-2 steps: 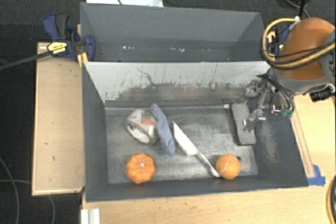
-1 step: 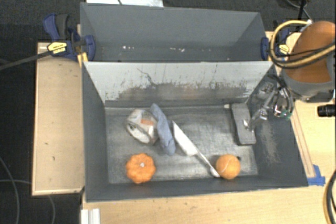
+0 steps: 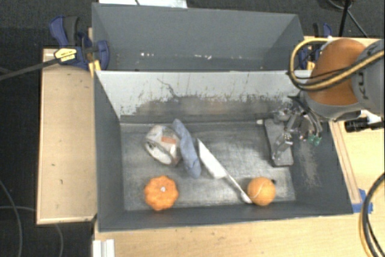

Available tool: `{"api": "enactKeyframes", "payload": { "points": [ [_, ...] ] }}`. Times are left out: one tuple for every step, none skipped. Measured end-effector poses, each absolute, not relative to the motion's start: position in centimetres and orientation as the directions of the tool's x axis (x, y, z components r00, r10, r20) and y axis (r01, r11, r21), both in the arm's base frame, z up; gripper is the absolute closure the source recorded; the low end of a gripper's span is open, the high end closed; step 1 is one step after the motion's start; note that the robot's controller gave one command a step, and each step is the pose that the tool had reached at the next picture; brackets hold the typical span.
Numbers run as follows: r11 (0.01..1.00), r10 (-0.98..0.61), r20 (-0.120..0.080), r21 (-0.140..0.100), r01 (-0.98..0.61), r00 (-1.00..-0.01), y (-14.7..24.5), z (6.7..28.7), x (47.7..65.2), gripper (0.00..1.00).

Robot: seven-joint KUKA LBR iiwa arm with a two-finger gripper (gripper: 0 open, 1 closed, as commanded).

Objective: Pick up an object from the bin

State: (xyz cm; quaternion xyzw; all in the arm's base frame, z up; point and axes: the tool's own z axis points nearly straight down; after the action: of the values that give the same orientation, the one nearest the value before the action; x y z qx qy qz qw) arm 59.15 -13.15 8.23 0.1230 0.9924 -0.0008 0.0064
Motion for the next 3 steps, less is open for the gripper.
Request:
{"api": "enactKeyframes", "payload": {
  "points": [
    [0.97,0.243,-0.013,0.0,0.243,-0.97,-13.1,8.2,59.2,1.0],
    [0.98,0.197,-0.05,-0.007,0.197,-0.979,-9.1,8.6,58.7,1.0],
    [0.978,0.209,-0.03,0.018,0.208,-0.977,-10.0,8.4,59.3,1.0]
  ]
}}
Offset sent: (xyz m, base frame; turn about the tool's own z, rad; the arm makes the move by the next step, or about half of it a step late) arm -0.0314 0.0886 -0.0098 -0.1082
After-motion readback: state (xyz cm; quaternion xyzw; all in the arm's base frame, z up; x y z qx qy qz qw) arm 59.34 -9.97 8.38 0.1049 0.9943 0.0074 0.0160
